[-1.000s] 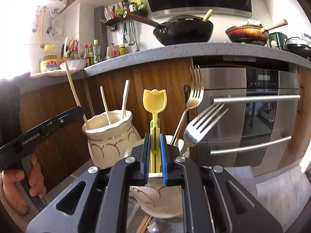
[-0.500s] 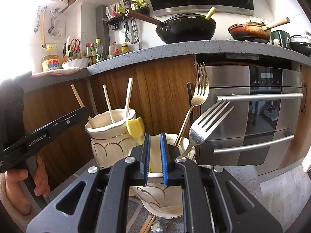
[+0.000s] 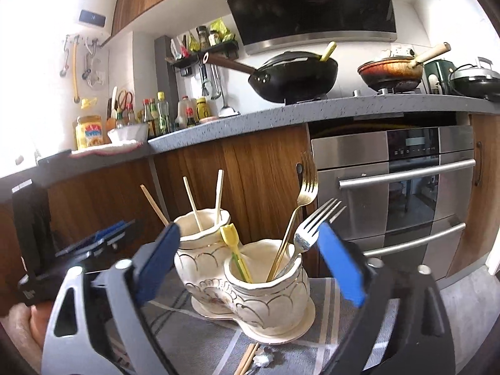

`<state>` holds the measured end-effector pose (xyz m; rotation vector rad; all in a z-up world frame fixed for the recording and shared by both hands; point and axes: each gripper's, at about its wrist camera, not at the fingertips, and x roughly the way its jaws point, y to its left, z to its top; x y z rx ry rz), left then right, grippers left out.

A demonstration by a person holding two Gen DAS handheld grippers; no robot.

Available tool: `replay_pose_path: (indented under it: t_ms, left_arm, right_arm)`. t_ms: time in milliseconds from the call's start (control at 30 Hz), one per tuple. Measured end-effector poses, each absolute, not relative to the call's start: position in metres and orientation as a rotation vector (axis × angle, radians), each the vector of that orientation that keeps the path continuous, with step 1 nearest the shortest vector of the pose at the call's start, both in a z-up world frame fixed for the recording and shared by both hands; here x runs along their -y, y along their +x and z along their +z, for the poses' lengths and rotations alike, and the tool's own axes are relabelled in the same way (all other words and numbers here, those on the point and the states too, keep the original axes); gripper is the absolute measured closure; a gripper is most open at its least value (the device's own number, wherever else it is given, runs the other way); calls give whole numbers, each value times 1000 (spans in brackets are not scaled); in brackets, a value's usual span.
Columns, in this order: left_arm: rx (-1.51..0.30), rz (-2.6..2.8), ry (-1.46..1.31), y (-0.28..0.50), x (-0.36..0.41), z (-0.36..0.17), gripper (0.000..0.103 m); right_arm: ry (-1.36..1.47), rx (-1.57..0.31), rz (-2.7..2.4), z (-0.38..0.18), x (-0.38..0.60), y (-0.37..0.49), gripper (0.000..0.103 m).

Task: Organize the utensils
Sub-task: 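Withdraw both open tools back down over the remaining utensils, then grasp the silver spoon with the left tool while the right tool grasps a chopstick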

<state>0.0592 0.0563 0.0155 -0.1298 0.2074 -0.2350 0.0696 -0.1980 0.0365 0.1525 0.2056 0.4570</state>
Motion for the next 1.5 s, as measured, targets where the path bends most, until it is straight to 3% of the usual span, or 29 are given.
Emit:
replay_pose_path:
  t_ms: [833, 1333, 1433, 1500]
  left_arm:
    - [-390, -311, -27, 14, -12, -26, 8]
    - [-647, -365, 85, 13, 26, -66, 8]
    - [-692, -394, 107, 13, 35, -73, 11]
    - [-699, -411, 128, 13, 39, -74, 21]
  right_arm:
    - [153, -377, 277, -8, 251, 24, 6]
    - [109, -506, 229, -32, 259, 30, 6]
    - [95, -522, 215, -35, 259, 29, 6]
    - [89, -535, 202, -38, 261, 29, 6]
